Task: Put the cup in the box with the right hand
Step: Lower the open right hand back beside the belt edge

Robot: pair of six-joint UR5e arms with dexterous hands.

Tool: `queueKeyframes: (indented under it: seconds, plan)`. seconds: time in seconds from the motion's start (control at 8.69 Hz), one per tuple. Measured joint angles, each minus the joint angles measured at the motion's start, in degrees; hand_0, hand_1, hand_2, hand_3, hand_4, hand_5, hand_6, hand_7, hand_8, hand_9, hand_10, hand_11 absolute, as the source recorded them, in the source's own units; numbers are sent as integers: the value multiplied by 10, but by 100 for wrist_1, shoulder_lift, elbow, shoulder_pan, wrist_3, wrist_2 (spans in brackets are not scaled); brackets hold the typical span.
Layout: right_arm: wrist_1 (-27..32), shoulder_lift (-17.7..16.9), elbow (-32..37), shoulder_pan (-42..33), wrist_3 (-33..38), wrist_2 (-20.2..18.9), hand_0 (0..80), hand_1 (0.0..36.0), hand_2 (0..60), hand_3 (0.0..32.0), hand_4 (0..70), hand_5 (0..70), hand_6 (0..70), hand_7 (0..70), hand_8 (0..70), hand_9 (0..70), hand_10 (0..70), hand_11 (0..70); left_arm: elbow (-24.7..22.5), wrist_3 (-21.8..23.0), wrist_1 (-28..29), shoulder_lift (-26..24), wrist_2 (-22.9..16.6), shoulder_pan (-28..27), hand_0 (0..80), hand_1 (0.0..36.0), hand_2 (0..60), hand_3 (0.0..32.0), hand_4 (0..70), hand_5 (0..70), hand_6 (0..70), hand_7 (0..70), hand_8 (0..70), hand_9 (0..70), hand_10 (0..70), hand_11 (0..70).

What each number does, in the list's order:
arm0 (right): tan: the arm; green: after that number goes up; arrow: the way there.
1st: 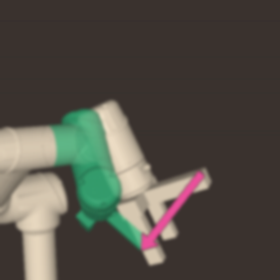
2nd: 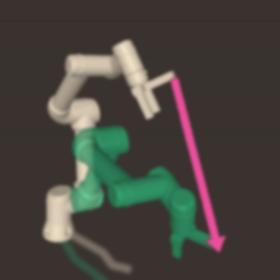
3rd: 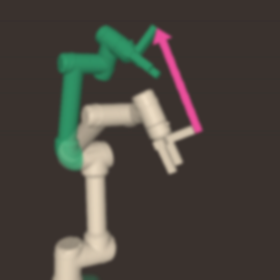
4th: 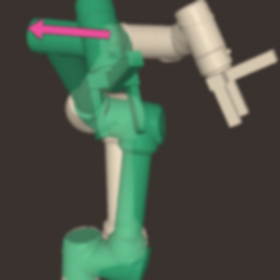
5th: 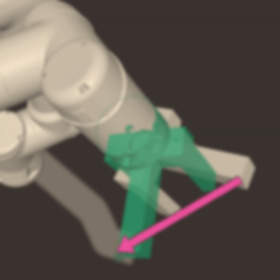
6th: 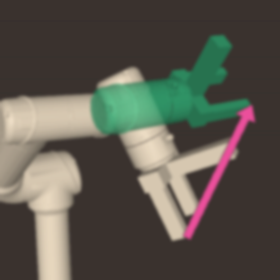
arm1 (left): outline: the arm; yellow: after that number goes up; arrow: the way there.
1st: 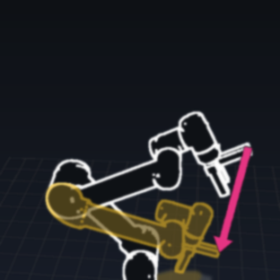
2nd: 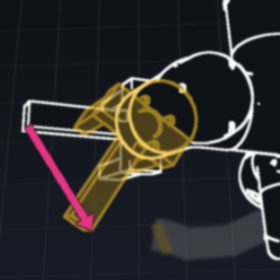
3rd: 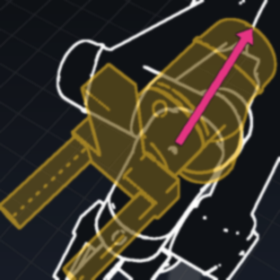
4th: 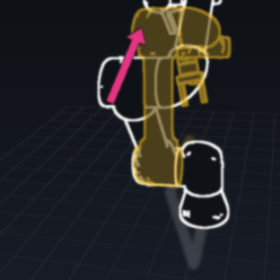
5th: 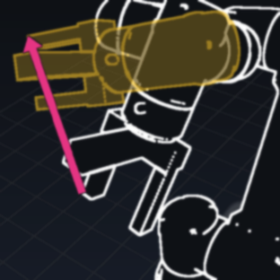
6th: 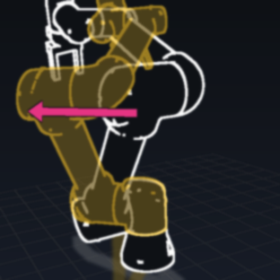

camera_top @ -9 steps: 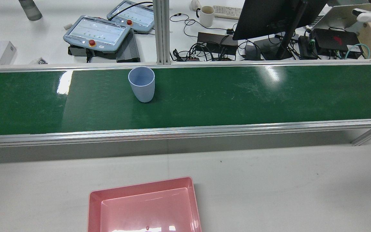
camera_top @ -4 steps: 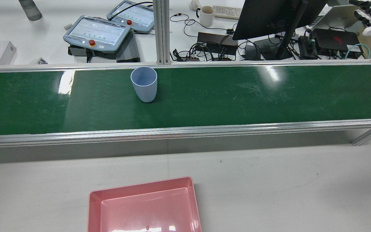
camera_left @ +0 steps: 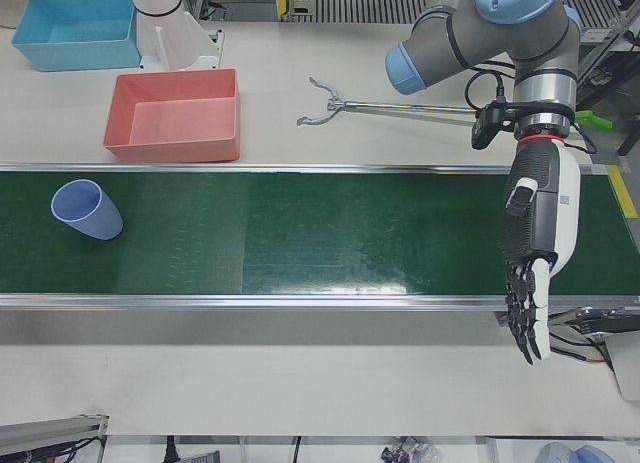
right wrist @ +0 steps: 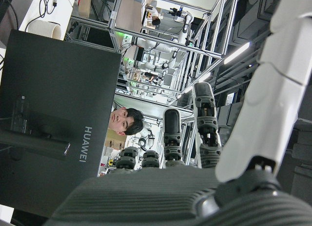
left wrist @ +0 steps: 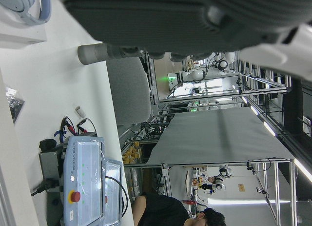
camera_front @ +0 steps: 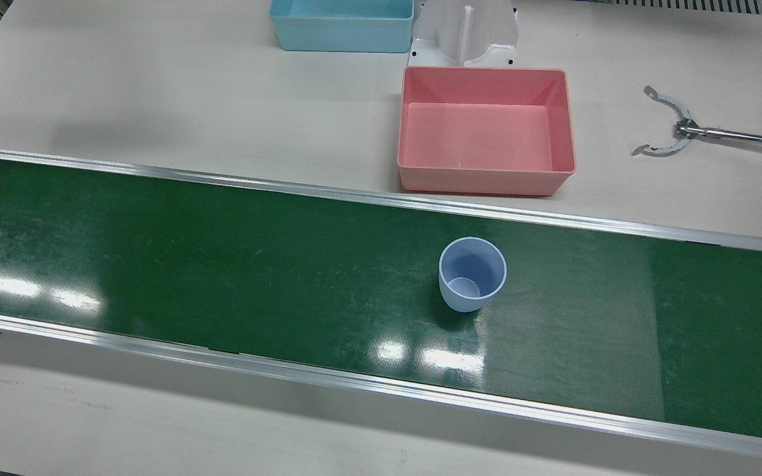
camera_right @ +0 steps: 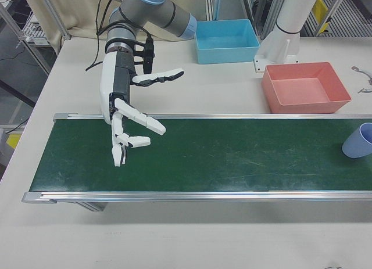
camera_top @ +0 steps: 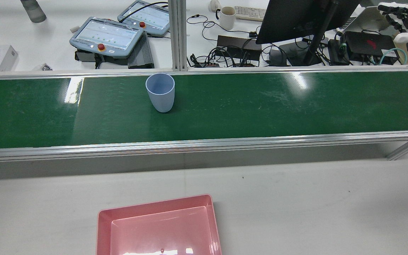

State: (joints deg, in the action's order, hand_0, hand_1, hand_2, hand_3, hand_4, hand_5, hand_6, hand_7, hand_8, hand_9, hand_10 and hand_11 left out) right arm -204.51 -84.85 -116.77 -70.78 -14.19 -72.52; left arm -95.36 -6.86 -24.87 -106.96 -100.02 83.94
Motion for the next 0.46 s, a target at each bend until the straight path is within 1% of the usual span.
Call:
queueKeyframes:
  seconds: [0.23,0.46]
  plan:
    - [-1,2,37,64,-10,-5,551,80,0,0,312,47,112,496,14,93,51,89,0,3,0,0,0,0,0,0,0,0,0,0,0,0,0,0,0,0]
    - [-1,3,98,123,-16,-23,554,85,0,0,328,47,106,464,13,87,46,82,0,2,0,0,0,0,0,0,0,0,0,0,0,0,0,0,0,0]
